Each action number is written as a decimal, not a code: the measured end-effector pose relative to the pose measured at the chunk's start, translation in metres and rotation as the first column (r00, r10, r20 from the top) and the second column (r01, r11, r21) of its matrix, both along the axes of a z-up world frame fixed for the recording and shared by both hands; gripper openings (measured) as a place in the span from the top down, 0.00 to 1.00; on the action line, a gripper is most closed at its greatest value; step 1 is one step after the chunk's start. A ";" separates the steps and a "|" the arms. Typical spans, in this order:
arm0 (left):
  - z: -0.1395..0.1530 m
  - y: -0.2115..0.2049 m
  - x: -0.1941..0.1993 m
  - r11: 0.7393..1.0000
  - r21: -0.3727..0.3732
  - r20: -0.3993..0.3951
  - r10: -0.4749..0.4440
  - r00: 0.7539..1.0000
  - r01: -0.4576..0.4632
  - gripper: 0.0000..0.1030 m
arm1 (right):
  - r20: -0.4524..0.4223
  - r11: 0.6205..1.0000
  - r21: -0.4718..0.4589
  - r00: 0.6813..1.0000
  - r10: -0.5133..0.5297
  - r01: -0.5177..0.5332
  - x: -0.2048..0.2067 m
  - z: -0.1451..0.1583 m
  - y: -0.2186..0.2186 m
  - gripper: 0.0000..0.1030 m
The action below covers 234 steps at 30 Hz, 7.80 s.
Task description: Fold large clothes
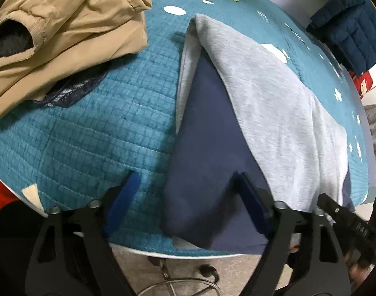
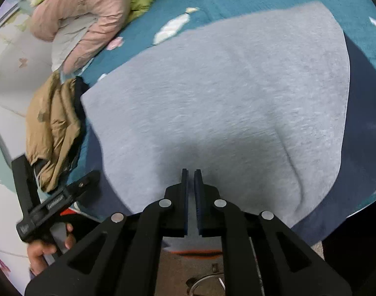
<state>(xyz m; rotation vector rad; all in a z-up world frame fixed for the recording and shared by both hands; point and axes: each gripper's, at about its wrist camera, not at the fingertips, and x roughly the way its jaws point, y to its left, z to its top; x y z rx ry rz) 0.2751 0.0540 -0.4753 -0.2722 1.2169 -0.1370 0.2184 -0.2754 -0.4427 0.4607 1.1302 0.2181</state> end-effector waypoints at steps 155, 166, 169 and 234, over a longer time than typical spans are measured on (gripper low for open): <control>0.175 -0.148 -0.034 0.951 0.184 0.398 -0.302 0.866 0.247 0.65 | 0.472 0.938 -0.333 0.878 0.077 0.096 -0.003 0.166 0.007 0.77; 0.228 -0.066 -0.026 0.974 0.208 0.507 -0.191 0.841 0.096 0.65 | 0.562 0.940 -0.341 0.799 0.214 -0.011 0.020 0.213 0.087 0.77; 0.244 -0.036 -0.018 0.978 0.203 0.542 -0.149 0.827 0.043 0.65 | 0.585 0.938 -0.344 0.773 0.246 -0.038 0.030 0.226 0.111 0.77; 0.153 0.213 0.023 0.912 0.270 0.476 0.152 0.866 -0.308 0.46 | 0.534 0.925 -0.236 0.756 0.379 -0.297 0.085 0.163 0.325 0.56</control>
